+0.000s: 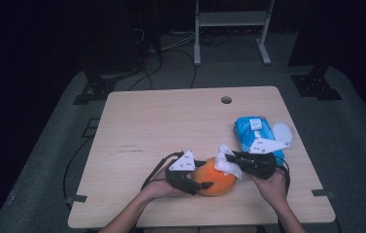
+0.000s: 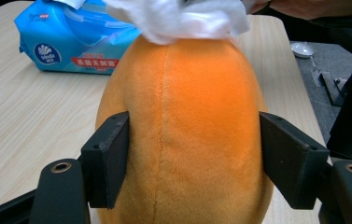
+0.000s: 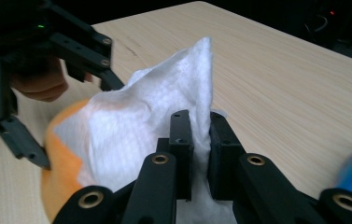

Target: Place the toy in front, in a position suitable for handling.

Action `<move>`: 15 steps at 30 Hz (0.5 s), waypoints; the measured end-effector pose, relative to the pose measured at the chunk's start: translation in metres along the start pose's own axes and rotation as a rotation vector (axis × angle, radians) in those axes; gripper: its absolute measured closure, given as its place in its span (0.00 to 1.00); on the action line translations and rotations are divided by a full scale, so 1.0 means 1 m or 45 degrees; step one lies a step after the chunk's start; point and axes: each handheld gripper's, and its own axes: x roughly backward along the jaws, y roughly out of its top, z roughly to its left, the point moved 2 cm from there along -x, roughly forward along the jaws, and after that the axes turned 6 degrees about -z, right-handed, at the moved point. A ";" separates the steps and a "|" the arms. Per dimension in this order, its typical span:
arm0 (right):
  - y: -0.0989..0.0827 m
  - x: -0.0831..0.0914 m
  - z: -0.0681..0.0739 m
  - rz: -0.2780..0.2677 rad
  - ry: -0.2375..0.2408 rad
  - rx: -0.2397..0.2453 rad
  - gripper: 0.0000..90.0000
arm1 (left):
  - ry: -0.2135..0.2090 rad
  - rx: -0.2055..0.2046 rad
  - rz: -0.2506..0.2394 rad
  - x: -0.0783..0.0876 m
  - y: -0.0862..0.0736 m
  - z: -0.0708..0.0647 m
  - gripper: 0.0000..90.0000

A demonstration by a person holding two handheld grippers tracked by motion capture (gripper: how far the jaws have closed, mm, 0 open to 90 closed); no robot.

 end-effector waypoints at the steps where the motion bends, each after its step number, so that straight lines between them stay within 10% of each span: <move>1: -0.002 0.002 -0.003 -0.006 -0.002 -0.016 0.90 | 0.000 -0.003 -0.001 -0.001 0.001 -0.001 0.32; 10: 0.005 -0.010 0.019 0.003 0.049 0.058 0.90 | -0.009 -0.055 0.014 -0.004 0.004 -0.008 0.30; 15: 0.000 -0.002 0.004 0.050 -0.016 0.039 0.90 | -0.004 -0.015 -0.004 -0.003 0.002 -0.004 0.31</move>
